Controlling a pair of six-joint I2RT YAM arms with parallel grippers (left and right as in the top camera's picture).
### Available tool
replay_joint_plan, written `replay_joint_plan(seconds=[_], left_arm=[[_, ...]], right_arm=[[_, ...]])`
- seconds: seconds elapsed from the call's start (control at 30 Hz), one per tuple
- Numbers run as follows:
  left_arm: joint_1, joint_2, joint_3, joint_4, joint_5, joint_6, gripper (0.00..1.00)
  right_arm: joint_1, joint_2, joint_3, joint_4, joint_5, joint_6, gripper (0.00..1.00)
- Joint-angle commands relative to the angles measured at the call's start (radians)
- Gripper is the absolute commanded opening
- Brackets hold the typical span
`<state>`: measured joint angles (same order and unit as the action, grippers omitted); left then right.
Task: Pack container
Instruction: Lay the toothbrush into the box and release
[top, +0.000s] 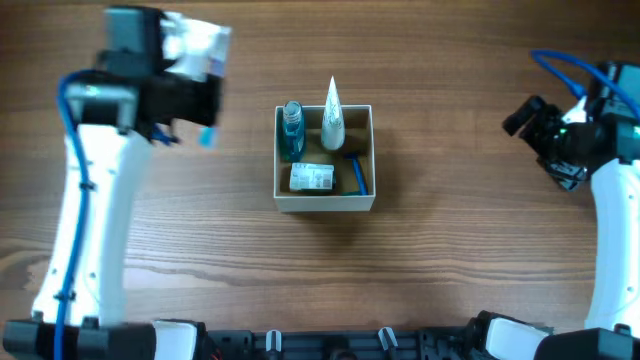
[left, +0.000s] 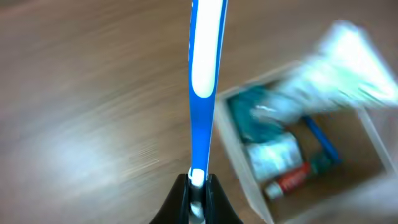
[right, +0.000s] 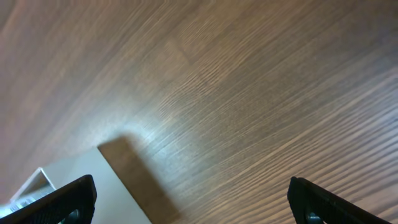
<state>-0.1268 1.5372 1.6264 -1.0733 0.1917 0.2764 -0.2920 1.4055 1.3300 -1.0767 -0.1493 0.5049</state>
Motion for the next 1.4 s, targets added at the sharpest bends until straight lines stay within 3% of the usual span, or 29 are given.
replay_joint_plan(seconds=[0.0,0.2,0.37,0.57,0.87,0.9,0.97,1.03,1.07,1.1,1.17,1.37], left_arm=[[-0.208,-0.013,0.005,-0.048,0.016,0.228,0.04],[-0.471,-0.005,0.004,-0.166,0.006,0.542,0.04],[-0.538,0.008,-0.001,-0.154,-0.009,0.717,0.04],[-0.497,0.125,-0.005,-0.069,-0.026,0.719,0.04],[-0.445,0.312,-0.005,-0.075,-0.029,0.654,0.05],[-0.436,0.322,-0.005,-0.079,-0.029,0.654,0.16],[-0.431,0.322,-0.005,-0.083,-0.029,0.654,0.26],[-0.431,0.322,-0.005,-0.09,-0.03,0.654,0.42],[-0.431,0.322,-0.005,-0.093,-0.033,0.654,0.56],[-0.431,0.319,-0.005,-0.098,-0.033,0.653,0.79],[-0.432,0.301,-0.004,-0.101,-0.04,0.605,1.0],[-0.418,0.104,0.003,-0.1,-0.191,0.299,1.0]], right_arm=[[-0.017,0.016,-0.008,-0.01,-0.011,-0.011,1.0],[-0.017,0.016,-0.008,-0.016,0.003,-0.034,1.0],[-0.017,0.016,-0.008,-0.016,0.003,-0.034,1.0],[-0.017,0.016,-0.008,-0.022,0.003,-0.061,1.0],[-0.017,0.016,-0.008,-0.031,0.003,-0.087,1.0],[-0.017,0.016,-0.008,-0.031,0.003,-0.086,1.0],[-0.017,0.016,-0.008,-0.032,0.003,-0.086,1.0],[-0.017,0.016,-0.008,-0.032,0.003,-0.086,1.0],[-0.017,0.016,-0.008,-0.032,0.003,-0.086,1.0],[-0.017,0.016,-0.008,-0.033,0.003,-0.087,1.0],[-0.017,0.016,-0.008,-0.034,0.003,-0.099,1.0],[-0.01,0.015,-0.008,-0.032,0.004,-0.218,1.0]])
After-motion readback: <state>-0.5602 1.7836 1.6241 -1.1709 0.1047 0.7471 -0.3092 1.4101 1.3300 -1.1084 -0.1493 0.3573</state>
